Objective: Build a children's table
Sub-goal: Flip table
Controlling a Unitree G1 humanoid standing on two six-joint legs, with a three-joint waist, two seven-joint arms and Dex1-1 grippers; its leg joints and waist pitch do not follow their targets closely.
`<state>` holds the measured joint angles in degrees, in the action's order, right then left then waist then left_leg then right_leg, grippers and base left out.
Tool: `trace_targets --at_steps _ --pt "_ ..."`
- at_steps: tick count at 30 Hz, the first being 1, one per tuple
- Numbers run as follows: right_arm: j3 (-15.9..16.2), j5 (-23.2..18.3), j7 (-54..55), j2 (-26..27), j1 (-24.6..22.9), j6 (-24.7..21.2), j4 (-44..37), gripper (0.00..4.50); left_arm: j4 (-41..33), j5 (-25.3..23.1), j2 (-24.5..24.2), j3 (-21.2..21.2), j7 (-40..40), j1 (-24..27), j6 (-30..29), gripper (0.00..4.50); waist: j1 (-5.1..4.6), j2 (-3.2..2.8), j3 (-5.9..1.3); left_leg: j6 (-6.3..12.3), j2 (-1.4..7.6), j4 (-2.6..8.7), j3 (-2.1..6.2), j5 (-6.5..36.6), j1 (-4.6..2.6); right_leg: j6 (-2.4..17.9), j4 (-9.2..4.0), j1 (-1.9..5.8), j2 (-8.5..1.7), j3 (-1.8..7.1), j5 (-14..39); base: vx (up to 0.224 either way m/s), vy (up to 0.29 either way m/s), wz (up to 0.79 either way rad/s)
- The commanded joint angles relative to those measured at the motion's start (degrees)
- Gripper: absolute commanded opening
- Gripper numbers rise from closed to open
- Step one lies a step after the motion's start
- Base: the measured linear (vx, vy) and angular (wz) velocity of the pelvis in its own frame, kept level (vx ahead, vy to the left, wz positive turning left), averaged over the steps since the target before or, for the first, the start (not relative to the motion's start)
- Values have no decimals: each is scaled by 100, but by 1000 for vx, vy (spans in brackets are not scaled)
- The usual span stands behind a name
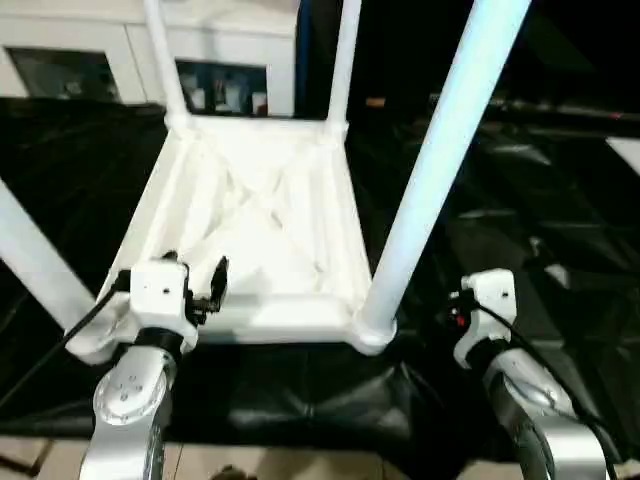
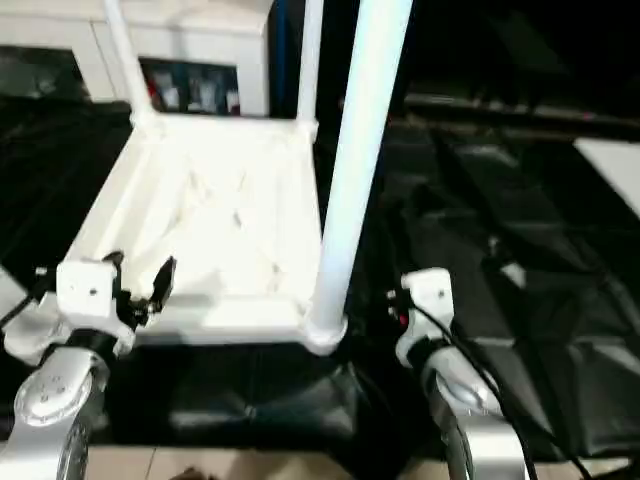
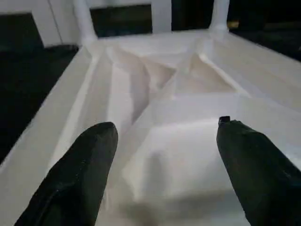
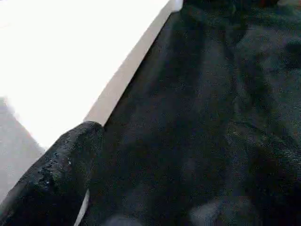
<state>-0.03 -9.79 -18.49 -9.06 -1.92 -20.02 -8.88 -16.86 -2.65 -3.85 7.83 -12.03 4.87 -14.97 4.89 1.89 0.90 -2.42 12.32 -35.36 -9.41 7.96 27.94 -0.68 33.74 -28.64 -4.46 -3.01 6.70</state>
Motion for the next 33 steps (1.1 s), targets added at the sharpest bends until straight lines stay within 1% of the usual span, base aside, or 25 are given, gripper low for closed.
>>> trace_targets --at_steps 1,2,3,4,5,6,7,8,9,10,11,12,13,14,15,16,17,19,21,22,24,26,29,32,33 --pt "67 -235 -299 -121 -62 -131 -311 450 -354 125 37 51 38 317 -78 380 -25 -20 -296 946 -134 151 -112 1689 -343 1078 -657 245 -138 -182 1853 -147 73 -15" --pt "99 -286 -414 -179 -122 -143 -390 450 -497 170 66 59 37 491 -78 380 -73 -85 -222 647 -59 219 -55 2638 -468 695 -714 248 -134 -272 3225 -69 50 -11" --pt "137 -312 -513 -220 -135 -157 -378 450 -577 271 82 101 34 638 -111 380 -264 -204 68 -128 266 739 104 4920 -431 -524 -615 420 228 -836 4608 -149 59 -25" --pt "175 -321 -604 -269 -173 -167 -355 450 -627 310 97 138 37 790 -136 380 56 -296 102 -289 471 1306 64 5659 193 -126 1118 1055 86 -558 3316 -111 60 -11" --pt "198 -324 -656 -298 -199 -172 -341 450 -649 321 103 156 41 875 -150 380 427 -301 153 -718 63 1322 -564 6180 325 244 1196 1143 257 -777 2516 -180 -21 -1" --pt "239 -275 -696 -351 -260 -127 -330 450 -720 249 65 180 46 1051 -187 380 621 -331 142 -664 179 1317 -656 5967 397 207 1436 1237 201 -543 2880 -100 -29 13" --pt "236 -265 -685 -353 -295 -136 -296 450 -791 247 56 244 53 1181 -209 380 275 545 -123 -627 163 -652 -329 2532 -612 -740 1 394 -664 410 6641 -33 -190 18" --pt "232 -261 -675 -348 -299 -138 -273 450 -806 250 53 268 55 1215 -217 380 474 156 152 -329 -31 -877 140 1158 -672 -350 -633 99 -1002 751 7268 -22 -104 24" --pt "213 -303 -682 -328 -315 -151 -269 450 -869 224 53 341 109 1223 -255 380 547 143 203 -9 -255 -921 257 420 -316 -116 -636 513 -697 900 7052 -22 -104 24" --pt "214 -309 -684 -324 -322 -149 -278 450 -891 214 49 360 125 1213 -280 380 551 163 335 -129 -216 -903 385 441 -352 126 -605 502 -747 851 6916 -116 45 22" --pt "233 -308 -673 -314 -339 -142 -309 450 -937 201 26 403 165 1155 -345 411 633 52 237 -387 -217 -715 518 943 -601 515 -384 616 -621 744 6033 -58 39 7" --pt "243 -307 -662 -308 -345 -146 -326 450 -949 209 15 419 178 1122 -358 411 609 4 253 -461 -128 -530 551 1631 -774 675 -294 596 -583 607 5387 -131 85 18" --pt "265 -313 -632 -283 -358 -158 -372 450 -951 338 -20 423 163 1004 -390 416 515 -141 153 -661 97 114 645 2968 -862 840 25 632 -186 402 3878 -134 96 15" --pt "265 -313 -630 -281 -359 -157 -372 450 -949 336 -22 421 164 1000 -390 419 473 -293 82 -604 229 447 752 3737 -836 848 170 784 -134 320 2410 -165 161 9" --pt "198 -382 -599 -230 -385 -106 -387 450 -863 237 -97 329 253 867 -394 430 426 -511 24 -575 184 566 778 3712 -773 829 154 938 -178 243 1330 -92 116 -2" --pt "183 -440 -596 -200 -402 -107 -419 450 -799 201 -136 324 293 798 -413 442 379 -455 63 -540 162 647 751 3734 -734 767 73 1008 -204 210 1204 -66 132 -16" --pt "158 -493 -610 -202 -414 -112 -441 450 -778 159 -137 306 328 763 -430 442 333 -476 88 -557 120 731 731 3890 -715 671 -54 1062 -265 194 1482 -34 66 -10" --pt "172 -646 -742 -211 -492 -136 -585 450 -673 126 -156 369 420 583 -443 442 236 -445 108 -657 62 709 660 4025 -738 594 -271 1017 -395 254 2527 -65 96 -14" --pt "144 -760 -901 -291 -549 -138 -650 450 -628 62 -148 332 455 462 -458 442 142 -409 105 -549 18 699 586 3452 -717 547 -449 1027 -529 302 3277 -67 69 -15" --pt "95 -791 -1005 -370 -567 -85 -613 450 -508 43 -165 285 450 332 -446 442 109 -408 104 -525 16 716 575 3311 -699 526 -459 1045 -523 283 3288 0 0 0" --pt "-41 -809 -1000 -401 -512 -35 -541 450 -360 117 -169 271 457 152 -463 442 67 -263 55 -311 8 722 478 2466 -653 497 -468 1073 -487 266 2874 0 0 0" --pt "-221 -929 -903 -339 -350 -75 -464 450 -208 173 -177 302 516 -43 -443 442 79 -294 58 -174 18 691 420 2195 -715 603 -488 993 -532 296 2881 0 0 0" --pt "-152 -1019 -1003 -339 -84 -95 -395 450 228 241 -213 562 759 -476 -428 442 12 -245 79 -240 -24 685 419 2510 -697 505 -535 963 -535 265 3675 0 0 0" --pt "-42 -1035 -1120 -371 -62 -92 -360 450 388 173 -245 684 925 -591 -337 442 12 -273 43 -201 14 704 422 2250 -670 551 -486 960 -490 259 3094 0 0 0" --pt "75 -1004 -1226 -397 -36 -81 -340 450 441 296 -222 809 957 -666 -310 442 -7 -150 45 -156 21 700 383 2230 -676 587 -492 947 -474 261 2976 0 0 0"
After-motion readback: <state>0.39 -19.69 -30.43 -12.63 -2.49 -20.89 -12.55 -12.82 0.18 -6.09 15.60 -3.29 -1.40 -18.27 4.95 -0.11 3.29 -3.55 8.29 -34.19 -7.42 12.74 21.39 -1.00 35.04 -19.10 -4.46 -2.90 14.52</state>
